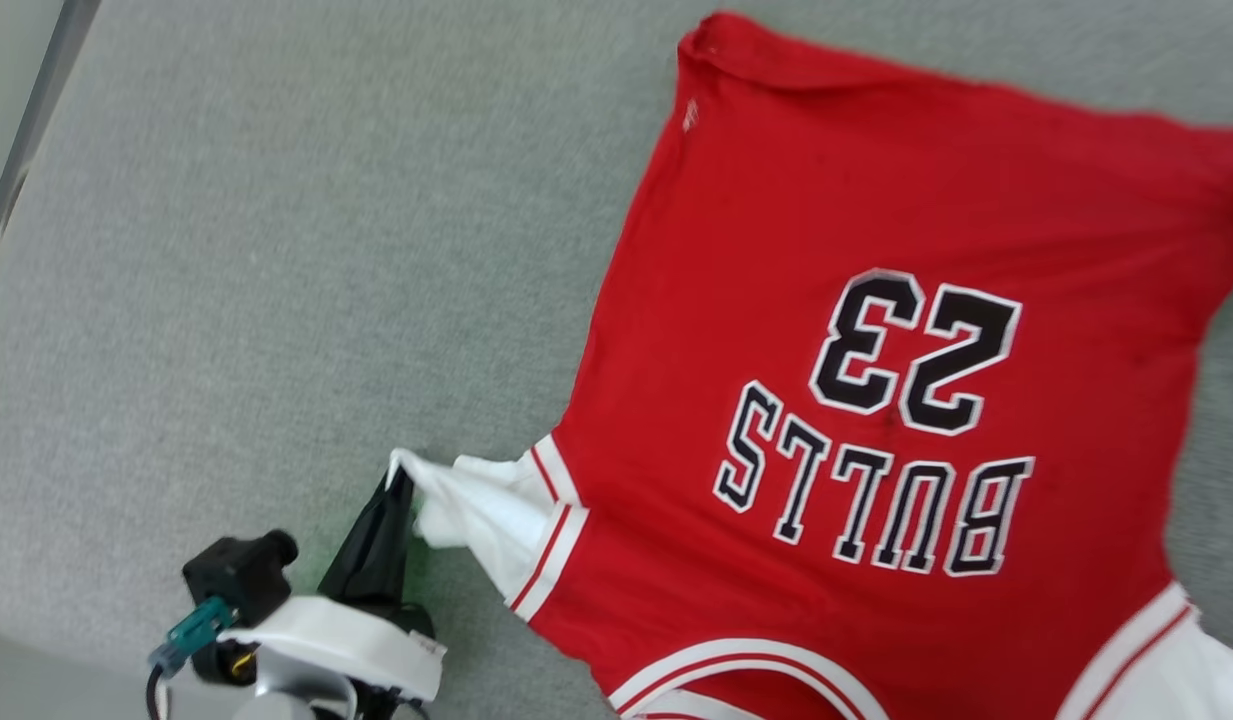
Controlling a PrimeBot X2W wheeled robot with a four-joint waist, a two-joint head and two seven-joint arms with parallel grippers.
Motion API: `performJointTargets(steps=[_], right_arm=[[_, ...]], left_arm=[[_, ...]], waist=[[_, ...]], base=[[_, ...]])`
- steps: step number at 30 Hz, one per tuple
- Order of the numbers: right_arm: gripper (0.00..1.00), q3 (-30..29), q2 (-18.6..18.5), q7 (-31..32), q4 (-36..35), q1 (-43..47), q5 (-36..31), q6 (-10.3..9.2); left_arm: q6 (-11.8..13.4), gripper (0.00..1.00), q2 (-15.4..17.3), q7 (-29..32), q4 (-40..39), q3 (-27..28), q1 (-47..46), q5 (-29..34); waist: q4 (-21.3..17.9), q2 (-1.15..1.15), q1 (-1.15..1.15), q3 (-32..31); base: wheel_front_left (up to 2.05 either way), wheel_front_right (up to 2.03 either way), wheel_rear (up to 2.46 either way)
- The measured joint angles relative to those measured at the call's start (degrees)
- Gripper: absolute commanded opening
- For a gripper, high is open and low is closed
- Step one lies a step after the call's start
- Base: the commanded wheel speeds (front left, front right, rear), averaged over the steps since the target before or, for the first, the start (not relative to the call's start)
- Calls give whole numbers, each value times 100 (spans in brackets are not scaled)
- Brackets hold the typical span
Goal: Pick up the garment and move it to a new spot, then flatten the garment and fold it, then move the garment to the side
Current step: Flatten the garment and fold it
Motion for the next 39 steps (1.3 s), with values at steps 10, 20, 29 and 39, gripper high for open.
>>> performJointTargets(steps=[10,20,29,39], right_arm=[[0,482,-735,-684,-955,1765,1062,-1],[0,237,-994,-1004,-1886,3833,1635,-1],[0,-219,-660,-1011,-2372,5636,1730,0],[0,-287,-133,-1038,-2243,6469,1535,-1]], left_arm=[[240,0,236,24,-1,254,701,-120],[407,0,441,81,-223,444,1261,-229],[486,0,548,125,-404,532,1503,-302],[545,0,558,178,-485,494,1533,-303]], waist=[[-573,0,0,-847],[-1215,0,-1,-1447],[-1510,0,-1,-1615],[-1581,0,0,-1611]], base=[[0,0,0],[0,0,0],[0,0,0],[0,0,0]])
